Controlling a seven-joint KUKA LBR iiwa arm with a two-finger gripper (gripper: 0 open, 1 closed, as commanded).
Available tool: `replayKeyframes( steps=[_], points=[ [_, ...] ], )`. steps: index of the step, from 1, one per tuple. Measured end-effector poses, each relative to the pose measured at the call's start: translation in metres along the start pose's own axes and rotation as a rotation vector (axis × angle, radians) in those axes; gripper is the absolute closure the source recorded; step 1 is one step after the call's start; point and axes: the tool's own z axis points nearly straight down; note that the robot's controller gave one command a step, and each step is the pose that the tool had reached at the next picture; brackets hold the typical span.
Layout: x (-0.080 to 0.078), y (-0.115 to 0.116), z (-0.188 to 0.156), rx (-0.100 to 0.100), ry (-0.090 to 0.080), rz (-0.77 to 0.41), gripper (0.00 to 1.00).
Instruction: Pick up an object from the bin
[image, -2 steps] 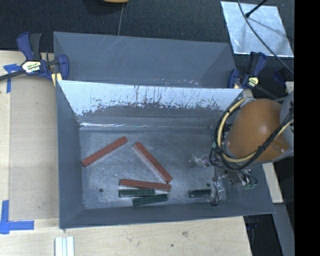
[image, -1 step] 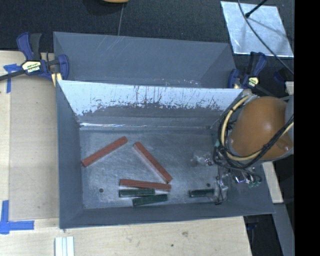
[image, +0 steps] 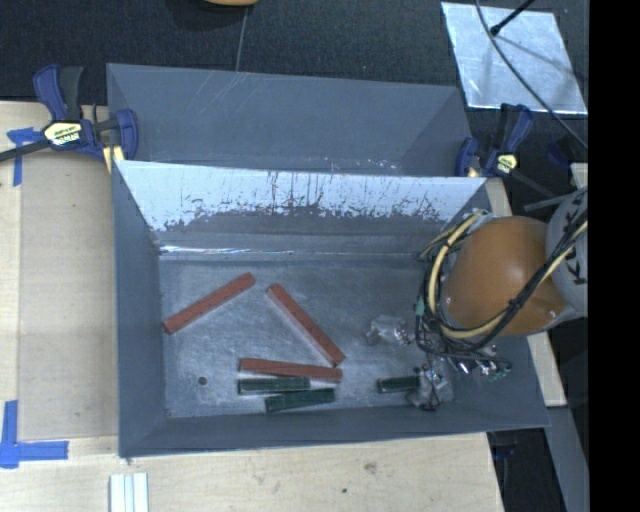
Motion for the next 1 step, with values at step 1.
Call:
replayKeyframes(
  steps=[1],
  points=[
    [0.0012,0.0027,0.0013,-0.007,0.014,0.074,1.0]
  ],
)
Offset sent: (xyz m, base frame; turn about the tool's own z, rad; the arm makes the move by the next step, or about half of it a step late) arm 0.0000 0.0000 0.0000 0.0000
